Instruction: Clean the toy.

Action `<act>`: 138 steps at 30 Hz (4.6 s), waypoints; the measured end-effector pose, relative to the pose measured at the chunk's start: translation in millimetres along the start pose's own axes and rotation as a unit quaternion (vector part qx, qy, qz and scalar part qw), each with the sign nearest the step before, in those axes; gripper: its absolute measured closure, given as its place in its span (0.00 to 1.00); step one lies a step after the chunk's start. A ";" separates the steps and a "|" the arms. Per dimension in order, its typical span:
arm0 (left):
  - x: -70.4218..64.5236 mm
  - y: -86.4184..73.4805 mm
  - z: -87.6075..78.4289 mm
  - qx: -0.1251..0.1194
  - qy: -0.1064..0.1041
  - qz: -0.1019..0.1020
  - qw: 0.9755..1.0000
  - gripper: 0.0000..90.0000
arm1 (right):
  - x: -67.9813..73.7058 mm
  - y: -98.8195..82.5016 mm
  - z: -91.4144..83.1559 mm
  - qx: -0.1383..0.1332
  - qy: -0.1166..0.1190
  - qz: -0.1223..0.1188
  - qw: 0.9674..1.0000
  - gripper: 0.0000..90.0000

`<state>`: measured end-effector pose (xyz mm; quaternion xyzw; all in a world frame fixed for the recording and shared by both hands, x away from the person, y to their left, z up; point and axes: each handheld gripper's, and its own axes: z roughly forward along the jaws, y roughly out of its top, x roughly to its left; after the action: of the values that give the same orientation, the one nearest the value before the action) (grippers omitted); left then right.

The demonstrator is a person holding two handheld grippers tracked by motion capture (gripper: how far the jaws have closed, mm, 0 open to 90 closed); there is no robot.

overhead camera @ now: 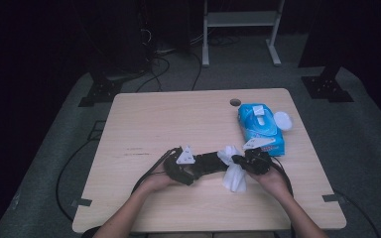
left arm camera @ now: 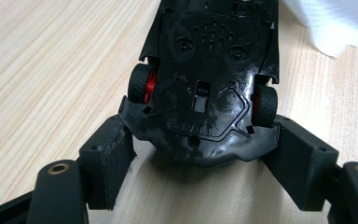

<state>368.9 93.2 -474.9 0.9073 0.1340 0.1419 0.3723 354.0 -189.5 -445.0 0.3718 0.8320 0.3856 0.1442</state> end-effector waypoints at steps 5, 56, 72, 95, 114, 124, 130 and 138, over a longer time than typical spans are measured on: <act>0.5 -0.3 -0.1 0.000 0.000 0.000 1.000 0.29 | -0.4 18.2 16.6 -0.007 -0.001 0.003 1.000 0.98; -0.9 2.7 1.4 0.004 0.005 -0.010 1.000 0.29 | 47.5 35.5 45.3 0.012 0.082 -0.023 0.996 0.98; 1.7 0.9 -0.9 0.006 0.006 -0.014 1.000 0.29 | -5.1 34.3 30.8 -0.013 -0.007 0.029 0.999 0.98; 7.3 -0.5 -1.9 0.006 -0.004 -0.043 0.999 0.31 | 13.9 1.3 3.5 0.009 0.035 0.001 0.999 0.98; 37.2 2.7 11.6 -0.019 -0.121 -0.215 0.969 0.32 | 22.3 -10.6 0.2 -0.013 0.032 -0.040 0.999 0.98; 21.2 5.3 5.2 -0.037 -0.072 -0.166 0.983 0.34 | 25.1 -15.3 -1.8 -0.021 0.032 -0.039 0.998 0.98; -0.8 10.1 -2.4 -0.041 0.013 -0.052 0.998 0.34 | 29.5 -19.6 -2.9 -0.018 0.033 -0.045 0.998 0.98; -13.0 5.6 -8.6 -0.072 0.054 -0.003 0.996 0.42 | 30.1 -21.2 -0.3 -0.011 0.031 -0.040 0.999 0.98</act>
<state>354.6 90.3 -467.1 0.8687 0.1460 0.1985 0.4297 322.6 -176.7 -459.2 0.3246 0.8459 0.4001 0.1380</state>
